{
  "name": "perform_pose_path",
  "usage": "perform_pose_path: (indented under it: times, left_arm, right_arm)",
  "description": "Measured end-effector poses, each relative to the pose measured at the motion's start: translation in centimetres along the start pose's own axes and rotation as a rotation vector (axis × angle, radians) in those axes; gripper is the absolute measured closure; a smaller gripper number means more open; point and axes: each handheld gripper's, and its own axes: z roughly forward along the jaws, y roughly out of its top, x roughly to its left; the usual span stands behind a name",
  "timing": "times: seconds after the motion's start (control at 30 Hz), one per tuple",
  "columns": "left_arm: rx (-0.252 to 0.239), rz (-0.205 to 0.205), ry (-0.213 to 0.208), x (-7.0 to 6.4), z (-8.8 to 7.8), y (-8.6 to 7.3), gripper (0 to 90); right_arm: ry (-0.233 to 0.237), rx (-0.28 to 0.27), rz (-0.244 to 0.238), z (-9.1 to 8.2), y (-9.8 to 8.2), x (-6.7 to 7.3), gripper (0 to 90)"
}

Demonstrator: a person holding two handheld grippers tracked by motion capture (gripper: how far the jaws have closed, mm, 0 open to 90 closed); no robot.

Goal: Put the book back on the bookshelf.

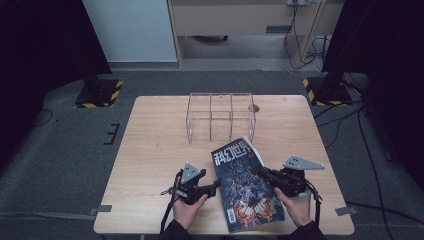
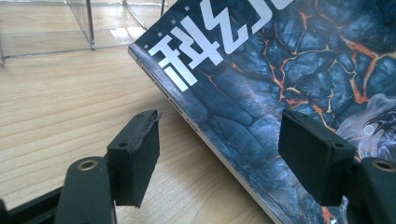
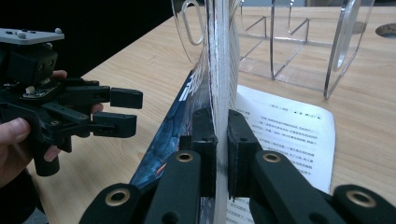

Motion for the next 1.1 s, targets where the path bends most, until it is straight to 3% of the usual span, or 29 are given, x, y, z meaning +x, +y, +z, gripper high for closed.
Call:
perform_pose_path:
  times: [0.33, 0.8, 1.1]
  left_arm:
    - [-0.023, -0.02, -0.016, 0.2, -0.2, 0.6, 27.5]
    - [-0.013, -0.025, -0.061, -0.2, 1.7, 0.9, 26.6]
    - [-0.023, -0.044, -0.133, -0.3, 3.1, 0.8, 26.0]
  right_arm:
    - [0.005, -0.047, -0.024, -0.9, 0.9, 0.5, 84.6]
    - [0.005, -0.089, -0.056, -2.2, 1.2, 0.9, 84.5]
    - [0.005, -0.097, -0.069, -2.5, 1.3, 0.9, 84.6]
